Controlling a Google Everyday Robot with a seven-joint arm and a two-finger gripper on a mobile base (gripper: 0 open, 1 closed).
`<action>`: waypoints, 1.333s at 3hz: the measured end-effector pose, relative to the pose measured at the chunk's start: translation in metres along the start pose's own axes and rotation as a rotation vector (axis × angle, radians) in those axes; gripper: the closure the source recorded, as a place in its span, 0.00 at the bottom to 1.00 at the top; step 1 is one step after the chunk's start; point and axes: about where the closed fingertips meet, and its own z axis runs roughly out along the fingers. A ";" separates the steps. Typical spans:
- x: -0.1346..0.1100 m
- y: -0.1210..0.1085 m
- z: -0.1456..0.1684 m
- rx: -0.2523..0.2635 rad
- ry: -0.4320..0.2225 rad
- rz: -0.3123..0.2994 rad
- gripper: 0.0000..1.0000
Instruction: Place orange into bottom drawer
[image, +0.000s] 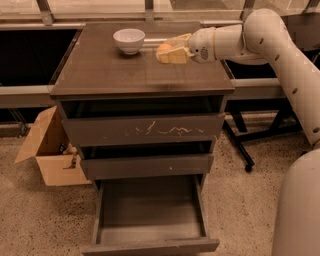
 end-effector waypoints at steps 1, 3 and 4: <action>0.002 0.002 0.001 -0.007 0.008 0.000 1.00; 0.018 0.057 -0.004 -0.160 0.074 -0.050 1.00; 0.038 0.105 -0.012 -0.278 0.130 -0.065 1.00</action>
Offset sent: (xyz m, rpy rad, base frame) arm -0.0269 0.0055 -0.0156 -0.0675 0.0194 0.0941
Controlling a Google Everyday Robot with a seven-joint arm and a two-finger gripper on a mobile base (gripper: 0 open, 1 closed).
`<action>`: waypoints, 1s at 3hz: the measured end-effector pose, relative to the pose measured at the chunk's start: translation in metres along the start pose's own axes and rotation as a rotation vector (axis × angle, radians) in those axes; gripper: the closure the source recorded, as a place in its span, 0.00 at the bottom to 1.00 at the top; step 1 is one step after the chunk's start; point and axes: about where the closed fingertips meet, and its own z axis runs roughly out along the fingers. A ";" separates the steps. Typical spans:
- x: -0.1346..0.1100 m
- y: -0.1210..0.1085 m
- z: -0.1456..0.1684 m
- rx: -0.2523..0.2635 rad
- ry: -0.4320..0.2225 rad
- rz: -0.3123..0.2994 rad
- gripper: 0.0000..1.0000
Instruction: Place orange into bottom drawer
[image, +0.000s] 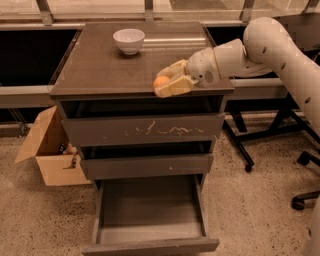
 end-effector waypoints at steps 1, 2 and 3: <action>0.036 0.043 0.024 -0.102 0.070 0.022 1.00; 0.036 0.043 0.024 -0.102 0.070 0.022 1.00; 0.040 0.044 0.036 -0.110 0.075 0.043 1.00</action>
Offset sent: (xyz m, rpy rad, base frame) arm -0.0309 0.0061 -0.0314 -0.0535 0.0456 0.0599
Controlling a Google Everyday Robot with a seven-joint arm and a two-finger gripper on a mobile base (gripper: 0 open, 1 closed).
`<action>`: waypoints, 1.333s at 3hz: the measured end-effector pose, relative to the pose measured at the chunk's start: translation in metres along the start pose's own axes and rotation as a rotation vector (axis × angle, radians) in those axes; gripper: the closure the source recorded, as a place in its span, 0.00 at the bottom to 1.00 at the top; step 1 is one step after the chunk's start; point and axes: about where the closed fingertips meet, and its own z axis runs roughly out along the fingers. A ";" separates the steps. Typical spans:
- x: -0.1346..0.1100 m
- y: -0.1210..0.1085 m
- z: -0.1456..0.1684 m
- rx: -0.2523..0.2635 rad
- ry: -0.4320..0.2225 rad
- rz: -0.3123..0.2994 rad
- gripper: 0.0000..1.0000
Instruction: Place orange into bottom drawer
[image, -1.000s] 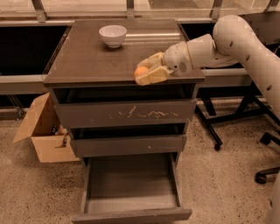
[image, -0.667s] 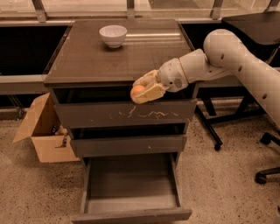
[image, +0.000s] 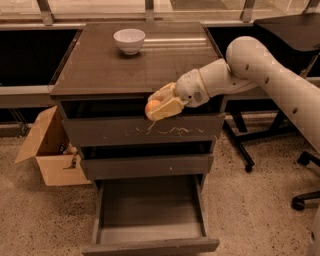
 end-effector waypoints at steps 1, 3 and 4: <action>0.022 0.011 0.029 0.048 0.068 0.093 1.00; 0.087 0.048 0.050 0.075 0.095 0.223 1.00; 0.140 0.059 0.059 0.033 0.037 0.268 1.00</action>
Offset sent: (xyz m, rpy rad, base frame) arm -0.0494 0.0212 -0.0949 -0.1620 0.1559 -0.2076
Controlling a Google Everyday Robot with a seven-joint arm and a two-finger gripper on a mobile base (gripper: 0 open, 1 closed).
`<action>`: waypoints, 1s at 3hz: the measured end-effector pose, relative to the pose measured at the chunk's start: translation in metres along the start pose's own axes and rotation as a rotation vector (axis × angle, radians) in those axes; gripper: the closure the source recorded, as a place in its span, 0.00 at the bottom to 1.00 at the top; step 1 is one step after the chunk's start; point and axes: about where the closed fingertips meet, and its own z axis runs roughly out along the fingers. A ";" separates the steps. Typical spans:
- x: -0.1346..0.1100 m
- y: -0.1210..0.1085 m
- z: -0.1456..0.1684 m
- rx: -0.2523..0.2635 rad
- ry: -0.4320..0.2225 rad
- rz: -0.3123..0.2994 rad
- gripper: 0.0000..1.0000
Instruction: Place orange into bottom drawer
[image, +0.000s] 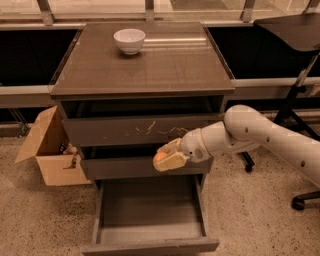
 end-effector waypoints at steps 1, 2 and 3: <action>0.004 -0.001 0.004 -0.008 0.000 0.004 1.00; 0.014 -0.003 0.008 -0.007 0.019 0.011 1.00; 0.078 -0.006 0.012 -0.015 0.109 0.026 1.00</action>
Offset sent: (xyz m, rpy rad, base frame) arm 0.0001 -0.0098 -0.0307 -0.0414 0.0279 -0.0062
